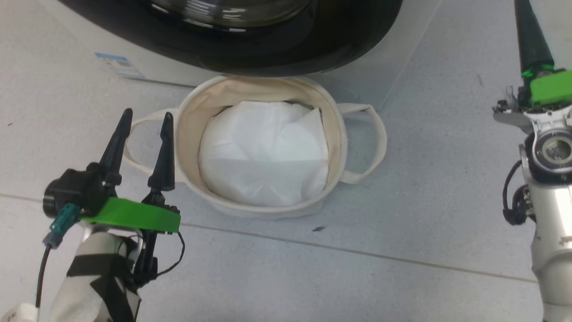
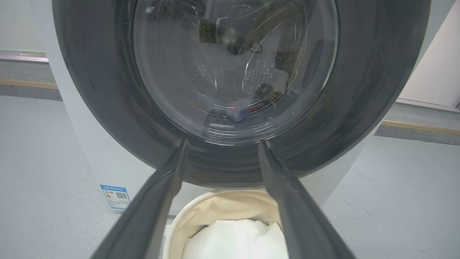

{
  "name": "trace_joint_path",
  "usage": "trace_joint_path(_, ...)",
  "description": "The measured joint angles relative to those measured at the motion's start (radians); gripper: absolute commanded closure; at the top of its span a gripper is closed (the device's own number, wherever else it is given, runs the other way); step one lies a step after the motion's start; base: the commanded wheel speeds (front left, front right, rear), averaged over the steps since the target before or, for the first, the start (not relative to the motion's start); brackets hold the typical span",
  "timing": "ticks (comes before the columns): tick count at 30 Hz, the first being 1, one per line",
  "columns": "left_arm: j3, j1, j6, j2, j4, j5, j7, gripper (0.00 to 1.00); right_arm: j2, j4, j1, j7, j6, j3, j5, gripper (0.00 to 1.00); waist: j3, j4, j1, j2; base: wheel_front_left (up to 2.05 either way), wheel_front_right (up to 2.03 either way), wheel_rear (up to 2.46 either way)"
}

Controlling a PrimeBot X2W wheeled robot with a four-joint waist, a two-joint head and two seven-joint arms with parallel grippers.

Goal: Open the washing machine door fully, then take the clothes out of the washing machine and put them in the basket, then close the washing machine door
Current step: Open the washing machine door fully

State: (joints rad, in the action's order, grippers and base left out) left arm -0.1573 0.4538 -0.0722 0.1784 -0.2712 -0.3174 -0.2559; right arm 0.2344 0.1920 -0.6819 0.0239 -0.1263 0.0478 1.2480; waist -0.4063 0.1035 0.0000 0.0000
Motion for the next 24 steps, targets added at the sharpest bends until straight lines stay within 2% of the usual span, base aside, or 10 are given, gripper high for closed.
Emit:
trace_joint_path(6, 0.011, 0.007, -0.009, -0.011, 0.0, 0.013, 0.0, 0.0, -0.008, 0.033, -0.081, 0.08, 0.0, 0.013, 0.083, 1.0, -0.04, 0.013, 0.0, 0.0, 0.0, 0.0, 0.0)
trace_joint_path(10, 0.015, 0.02, -0.012, -0.021, -0.011, 0.026, 0.0, 0.0, -0.023, 0.049, -0.137, 0.128, 0.0, 0.061, 0.095, 1.0, -0.066, 0.019, 0.0, 0.0, 0.0, 0.0, 0.0)
trace_joint_path(24, 0.046, 0.042, -0.025, -0.043, -0.025, 0.043, 0.0, 0.0, -0.059, 0.127, -0.265, 0.222, 0.0, 0.078, 0.17, 1.0, -0.108, 0.026, 0.0001, 0.0, 0.0, 0.0, 0.0)
